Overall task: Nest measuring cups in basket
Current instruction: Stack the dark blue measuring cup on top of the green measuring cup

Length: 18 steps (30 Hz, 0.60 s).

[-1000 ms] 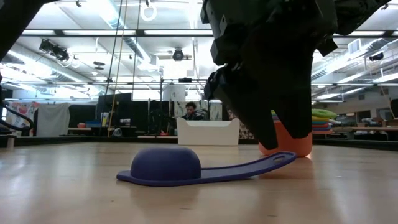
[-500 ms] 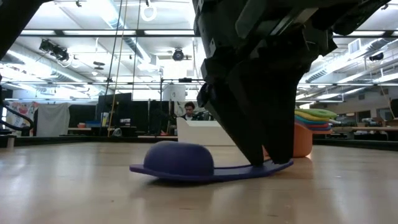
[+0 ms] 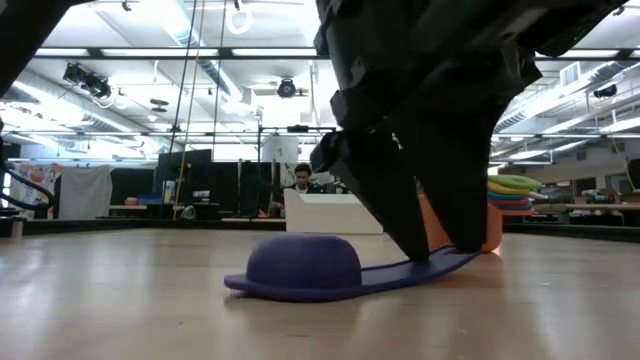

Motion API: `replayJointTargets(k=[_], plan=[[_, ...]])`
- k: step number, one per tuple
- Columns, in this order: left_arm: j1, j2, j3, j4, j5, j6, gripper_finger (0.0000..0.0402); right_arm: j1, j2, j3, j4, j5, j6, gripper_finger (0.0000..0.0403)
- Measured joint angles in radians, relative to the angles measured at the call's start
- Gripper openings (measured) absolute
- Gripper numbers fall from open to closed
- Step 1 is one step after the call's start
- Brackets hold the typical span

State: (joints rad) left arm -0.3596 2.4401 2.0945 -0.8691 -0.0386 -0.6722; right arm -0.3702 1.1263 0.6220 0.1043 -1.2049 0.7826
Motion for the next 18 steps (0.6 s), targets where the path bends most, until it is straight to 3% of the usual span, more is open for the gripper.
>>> replayJointTargets(k=[4, 18], plan=[[0.011, 0.000, 0.000, 0.041, 0.032, -0.106, 0.0208, 0.000, 0.000, 0.000, 0.000, 0.000, 0.000, 0.0177], [0.034, -0.008, 0.000, 0.042, 0.060, -0.054, 0.0208, 0.000, 0.000, 0.000, 0.000, 0.000, 0.000, 0.0177]])
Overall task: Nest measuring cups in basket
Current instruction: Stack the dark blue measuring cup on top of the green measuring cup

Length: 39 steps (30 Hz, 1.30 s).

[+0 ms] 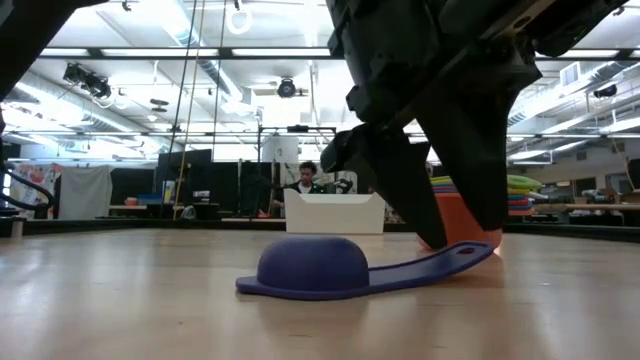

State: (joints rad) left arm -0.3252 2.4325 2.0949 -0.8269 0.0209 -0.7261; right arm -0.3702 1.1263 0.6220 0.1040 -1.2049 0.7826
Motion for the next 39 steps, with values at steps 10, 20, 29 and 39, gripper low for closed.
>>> replayJointTargets(k=[10, 20, 29, 39], plan=[[0.000, 0.001, 0.000, -0.006, -0.028, 0.052, 0.0208, 0.000, 0.000, 0.000, 0.000, 0.000, 0.000, 0.0177], [0.000, 0.004, -0.008, -0.011, -0.046, 0.076, 0.0208, 0.000, 0.000, 0.000, 0.000, 0.000, 0.000, 0.0177], [0.000, 0.005, -0.008, 0.009, -0.074, 0.085, 0.0208, 0.000, 0.000, 0.000, 0.009, 0.000, 0.000, 0.0177], [-0.011, 0.042, -0.005, 0.021, -0.062, 0.081, 0.0208, 0.000, 0.000, 0.000, 0.040, 0.000, 0.000, 0.0177]])
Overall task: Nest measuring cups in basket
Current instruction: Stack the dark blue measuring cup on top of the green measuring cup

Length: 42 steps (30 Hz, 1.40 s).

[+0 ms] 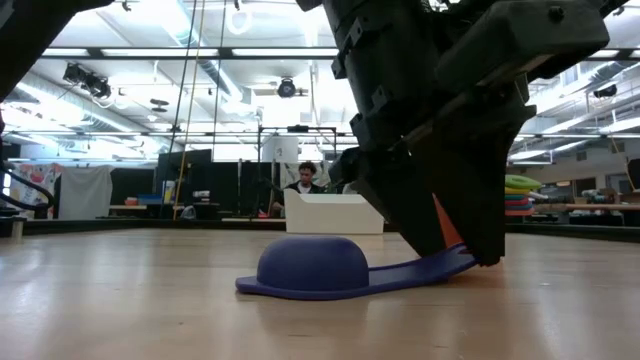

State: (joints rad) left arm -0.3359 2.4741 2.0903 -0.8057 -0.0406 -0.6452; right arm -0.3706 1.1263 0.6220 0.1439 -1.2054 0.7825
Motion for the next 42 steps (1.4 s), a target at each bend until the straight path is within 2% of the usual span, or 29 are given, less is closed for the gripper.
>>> replayJointTargets(k=[15, 37, 42], plan=[[-0.001, 0.002, -0.003, 0.019, -0.056, -0.006, 0.0208, 0.000, 0.000, 0.000, 0.005, 0.000, 0.000, 0.0177], [-0.001, 0.004, -0.004, 0.030, -0.061, 0.047, 0.0208, 0.000, 0.000, 0.000, 0.005, 0.000, -0.025, 0.0177], [0.002, 0.004, -0.005, 0.052, -0.062, -0.033, 0.0208, 0.000, 0.000, 0.000, 0.005, 0.000, -0.072, 0.0177]])
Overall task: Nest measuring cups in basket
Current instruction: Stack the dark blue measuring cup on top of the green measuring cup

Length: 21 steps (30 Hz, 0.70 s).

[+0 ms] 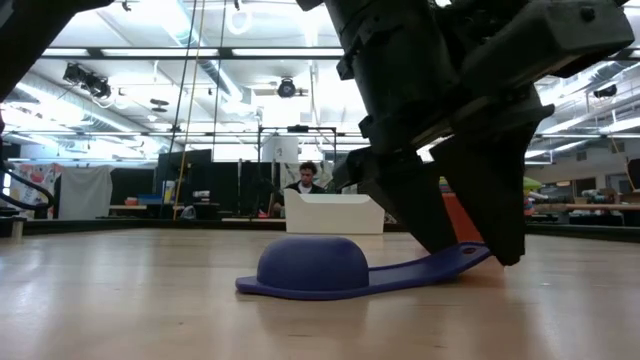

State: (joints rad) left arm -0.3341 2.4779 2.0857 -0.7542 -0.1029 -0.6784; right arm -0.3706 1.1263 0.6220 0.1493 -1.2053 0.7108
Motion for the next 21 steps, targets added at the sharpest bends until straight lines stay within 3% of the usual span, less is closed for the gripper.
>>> replayJointTargets(k=[21], plan=[[0.006, 0.000, 0.001, -0.005, 0.012, -0.044, 0.0208, 0.000, 0.000, 0.000, 0.019, 0.000, -0.015, 0.0177]])
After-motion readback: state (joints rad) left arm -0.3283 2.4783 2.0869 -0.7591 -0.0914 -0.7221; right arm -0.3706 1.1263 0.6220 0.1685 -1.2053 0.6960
